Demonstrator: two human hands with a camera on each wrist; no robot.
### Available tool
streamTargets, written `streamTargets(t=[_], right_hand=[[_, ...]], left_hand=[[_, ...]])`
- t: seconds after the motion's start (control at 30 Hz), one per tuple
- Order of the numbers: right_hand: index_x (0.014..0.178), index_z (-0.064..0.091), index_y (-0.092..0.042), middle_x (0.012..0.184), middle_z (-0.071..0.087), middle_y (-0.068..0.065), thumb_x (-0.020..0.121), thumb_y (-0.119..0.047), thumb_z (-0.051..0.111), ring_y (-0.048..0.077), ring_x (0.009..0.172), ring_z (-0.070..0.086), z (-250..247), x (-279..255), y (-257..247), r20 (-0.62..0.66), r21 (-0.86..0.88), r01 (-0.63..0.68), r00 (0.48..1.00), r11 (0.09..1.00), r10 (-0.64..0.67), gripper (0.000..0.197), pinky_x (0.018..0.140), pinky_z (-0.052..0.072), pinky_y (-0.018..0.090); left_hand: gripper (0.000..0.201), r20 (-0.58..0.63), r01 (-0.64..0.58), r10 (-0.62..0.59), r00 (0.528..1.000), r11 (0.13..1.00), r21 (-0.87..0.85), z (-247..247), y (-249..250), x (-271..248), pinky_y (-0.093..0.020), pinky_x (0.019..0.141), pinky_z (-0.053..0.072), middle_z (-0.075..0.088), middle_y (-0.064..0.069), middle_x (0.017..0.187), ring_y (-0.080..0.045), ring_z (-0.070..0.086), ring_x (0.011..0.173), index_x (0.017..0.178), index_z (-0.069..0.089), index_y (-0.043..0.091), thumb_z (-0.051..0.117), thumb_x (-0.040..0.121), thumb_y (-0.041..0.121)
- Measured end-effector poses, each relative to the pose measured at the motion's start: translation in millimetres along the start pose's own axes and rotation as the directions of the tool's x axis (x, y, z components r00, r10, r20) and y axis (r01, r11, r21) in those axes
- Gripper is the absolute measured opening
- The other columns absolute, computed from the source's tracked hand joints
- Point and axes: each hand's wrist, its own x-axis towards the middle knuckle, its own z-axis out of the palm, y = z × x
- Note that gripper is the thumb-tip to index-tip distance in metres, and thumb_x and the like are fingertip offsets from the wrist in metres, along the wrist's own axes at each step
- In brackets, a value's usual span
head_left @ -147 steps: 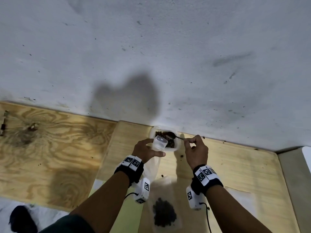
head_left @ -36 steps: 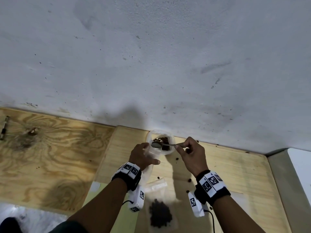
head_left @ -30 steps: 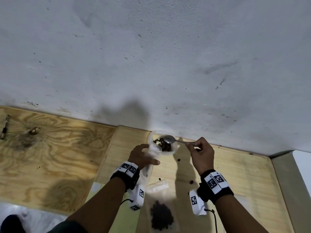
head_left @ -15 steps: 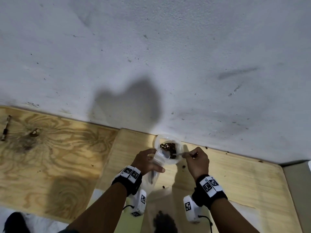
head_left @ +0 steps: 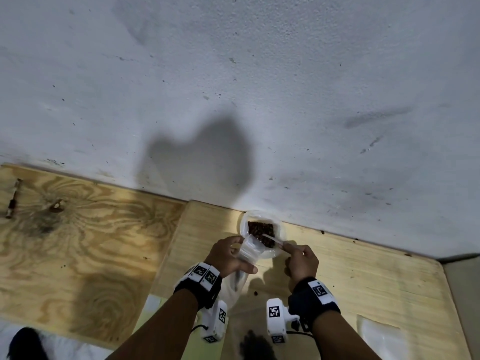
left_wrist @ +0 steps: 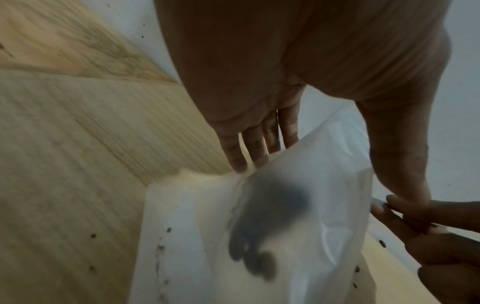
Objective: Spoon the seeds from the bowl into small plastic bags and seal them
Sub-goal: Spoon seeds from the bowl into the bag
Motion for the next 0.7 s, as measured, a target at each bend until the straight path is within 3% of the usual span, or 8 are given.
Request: streamTargets(t=[0.13,0.27,0.33,0.5,0.6,0.7], right_hand=[[0.077,0.054,-0.011,0.06,0.043,0.006,0.079,-0.008,0.076,0.018,0.047,0.03,-8.9,1.1,-5.0,0.016,0.008,0.012,1.0,1.0,-0.012,0.023,0.044,0.024,0.028],[0.069,0.053,-0.014,0.053,0.046,0.002,0.078,-0.004,0.076,0.015,0.045,0.028,-23.8,-0.3,-14.3,0.036,0.029,0.042,0.998,0.999,-0.043,0.027,0.044,0.022,0.026],[0.069,0.051,-0.015,0.056,0.042,0.005,0.08,-0.005,0.074,0.016,0.044,0.027,-32.7,-1.9,-19.6,0.037,0.026,0.073,0.997,0.997,-0.074,0.027,0.044,0.022,0.026],[0.062,0.05,-0.016,0.062,0.052,0.011,0.08,-0.002,0.071,0.017,0.043,0.027,-54.0,-13.3,-39.5,0.069,0.055,0.182,0.98,0.982,-0.186,0.031,0.047,0.022,0.026],[0.07,0.05,-0.009,0.057,0.055,0.009,0.079,0.0,0.07,0.017,0.043,0.025,-63.2,-21.2,-53.1,0.1,0.056,0.259,0.959,0.964,-0.264,0.024,0.044,0.021,0.024],[0.079,0.051,-0.006,0.066,0.066,0.014,0.081,0.006,0.066,0.012,0.037,0.029,-67.6,-32.7,-65.2,0.142,0.077,0.337,0.928,0.938,-0.345,0.019,0.039,0.023,0.019]], left_hand=[[0.114,-0.029,-0.002,0.003,1.0,1.0,0.013,-1.9,1.6,-0.8,-0.03,0.096,0.051,0.058,0.003,0.133,-0.015,0.058,0.114,0.139,0.047,0.02,0.094,0.038,0.043],[0.107,-0.09,-0.02,0.026,0.996,0.998,0.06,-0.9,4.0,-3.2,-0.036,0.105,0.045,0.052,0.002,0.138,-0.017,0.052,0.123,0.137,0.048,0.02,0.095,0.043,0.039],[0.103,-0.127,-0.041,0.053,0.991,0.995,0.093,1.4,6.1,-5.1,-0.037,0.107,0.043,0.048,0.0,0.139,-0.018,0.049,0.125,0.136,0.048,0.019,0.095,0.047,0.037],[0.099,-0.164,-0.063,0.099,0.982,0.975,0.213,7.4,11.3,-12.2,-0.036,0.109,0.038,0.045,-0.004,0.14,-0.02,0.044,0.128,0.14,0.045,0.016,0.092,0.055,0.038],[0.097,-0.183,-0.059,0.095,0.979,0.98,0.192,11.3,12.7,-15.3,-0.037,0.107,0.042,0.046,-0.004,0.136,-0.02,0.047,0.124,0.137,0.048,0.018,0.093,0.053,0.037],[0.099,-0.203,-0.074,0.113,0.973,0.979,0.188,15.5,15.1,-18.3,-0.039,0.105,0.044,0.047,-0.005,0.135,-0.021,0.049,0.122,0.136,0.049,0.019,0.094,0.05,0.036]])
